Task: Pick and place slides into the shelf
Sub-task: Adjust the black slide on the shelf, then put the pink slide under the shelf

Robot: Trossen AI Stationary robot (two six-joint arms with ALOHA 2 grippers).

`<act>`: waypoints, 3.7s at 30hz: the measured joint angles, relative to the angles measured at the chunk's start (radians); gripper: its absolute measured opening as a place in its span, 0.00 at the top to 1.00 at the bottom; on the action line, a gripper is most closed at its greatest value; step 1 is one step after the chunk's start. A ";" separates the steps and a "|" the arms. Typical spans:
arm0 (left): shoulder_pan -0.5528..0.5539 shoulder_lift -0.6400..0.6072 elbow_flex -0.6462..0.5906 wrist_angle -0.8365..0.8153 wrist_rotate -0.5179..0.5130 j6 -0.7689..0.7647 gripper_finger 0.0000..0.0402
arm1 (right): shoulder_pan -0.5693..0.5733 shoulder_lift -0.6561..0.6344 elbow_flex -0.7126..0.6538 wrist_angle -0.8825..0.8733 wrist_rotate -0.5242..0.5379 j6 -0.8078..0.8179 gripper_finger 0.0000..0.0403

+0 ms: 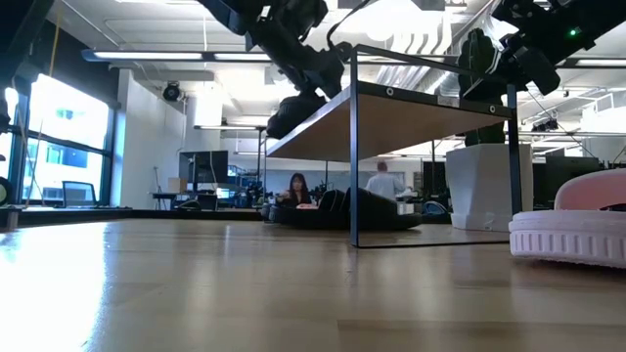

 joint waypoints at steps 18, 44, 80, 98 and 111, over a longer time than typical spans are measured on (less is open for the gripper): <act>-0.018 -0.070 0.001 -0.061 -0.125 -0.081 0.79 | 0.000 0.000 0.000 -0.002 0.000 0.003 1.00; -0.250 -0.337 0.000 -0.467 -0.284 -0.739 0.93 | 0.002 -0.123 0.079 -0.079 -0.199 0.136 1.00; -0.670 -0.504 -0.335 -0.419 0.151 -1.633 0.99 | 0.009 -0.251 -0.097 -0.447 -0.993 1.327 0.75; -0.668 -0.618 -0.597 -0.138 0.196 -1.676 0.98 | 0.183 -0.241 -0.293 -0.178 -0.973 1.693 0.60; -0.667 -0.637 -0.599 -0.165 0.167 -1.675 0.98 | 0.265 -0.241 -0.346 -0.108 -0.874 1.740 0.60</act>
